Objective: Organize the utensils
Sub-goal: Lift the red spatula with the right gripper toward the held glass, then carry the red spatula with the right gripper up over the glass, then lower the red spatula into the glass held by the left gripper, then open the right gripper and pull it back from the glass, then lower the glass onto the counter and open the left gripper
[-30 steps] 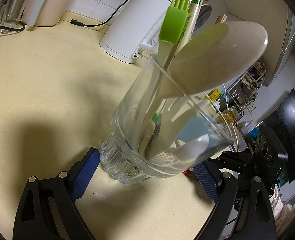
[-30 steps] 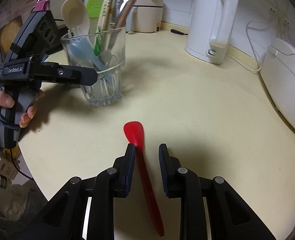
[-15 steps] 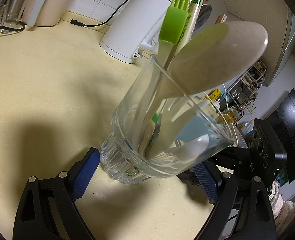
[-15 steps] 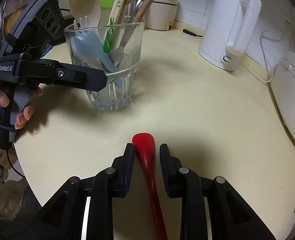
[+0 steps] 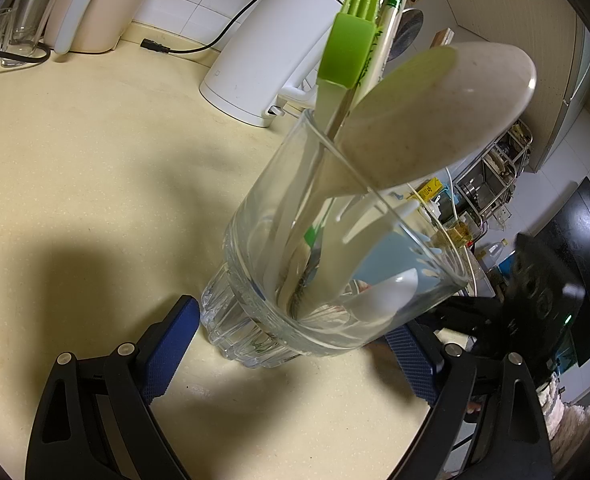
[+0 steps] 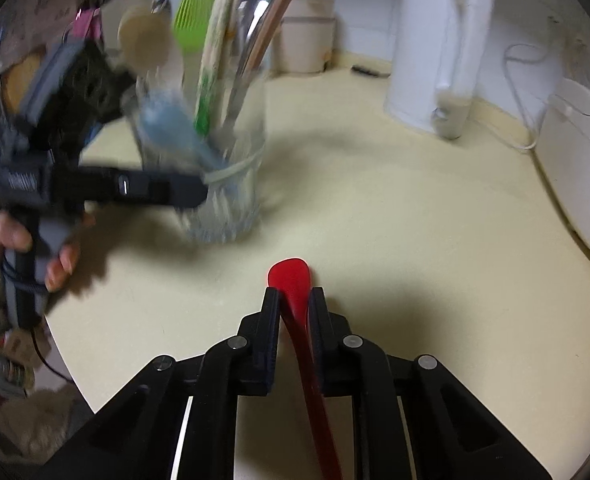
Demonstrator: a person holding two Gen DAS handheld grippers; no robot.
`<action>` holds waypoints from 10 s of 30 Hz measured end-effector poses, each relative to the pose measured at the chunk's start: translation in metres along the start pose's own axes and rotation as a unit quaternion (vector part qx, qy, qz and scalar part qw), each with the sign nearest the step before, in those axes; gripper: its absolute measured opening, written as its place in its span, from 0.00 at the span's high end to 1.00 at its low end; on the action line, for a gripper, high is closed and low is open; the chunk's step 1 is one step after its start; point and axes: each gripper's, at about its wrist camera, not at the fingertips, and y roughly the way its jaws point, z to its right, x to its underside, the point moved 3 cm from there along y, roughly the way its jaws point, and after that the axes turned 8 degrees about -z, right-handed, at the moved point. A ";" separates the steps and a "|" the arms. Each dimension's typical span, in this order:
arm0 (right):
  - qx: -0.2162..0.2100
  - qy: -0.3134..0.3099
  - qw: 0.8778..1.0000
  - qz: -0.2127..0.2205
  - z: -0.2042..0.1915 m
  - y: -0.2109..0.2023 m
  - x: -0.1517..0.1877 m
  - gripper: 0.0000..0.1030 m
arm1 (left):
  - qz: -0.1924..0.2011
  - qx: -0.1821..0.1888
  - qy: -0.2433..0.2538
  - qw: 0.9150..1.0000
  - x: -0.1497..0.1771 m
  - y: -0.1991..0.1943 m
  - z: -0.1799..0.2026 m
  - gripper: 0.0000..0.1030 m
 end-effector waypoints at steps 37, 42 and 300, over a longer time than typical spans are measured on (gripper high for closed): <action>0.014 -0.051 0.999 -0.015 0.009 0.028 -0.042 0.83 | 0.000 0.000 0.000 1.000 0.000 0.000 0.000 0.09; 0.023 -0.061 0.997 -0.033 0.009 0.045 -0.041 0.83 | 0.000 0.000 0.000 1.000 0.000 0.000 0.000 0.09; -0.014 0.211 0.972 0.098 -0.020 -0.064 0.067 0.76 | 0.103 -0.402 0.060 0.908 0.083 -0.048 0.167 0.08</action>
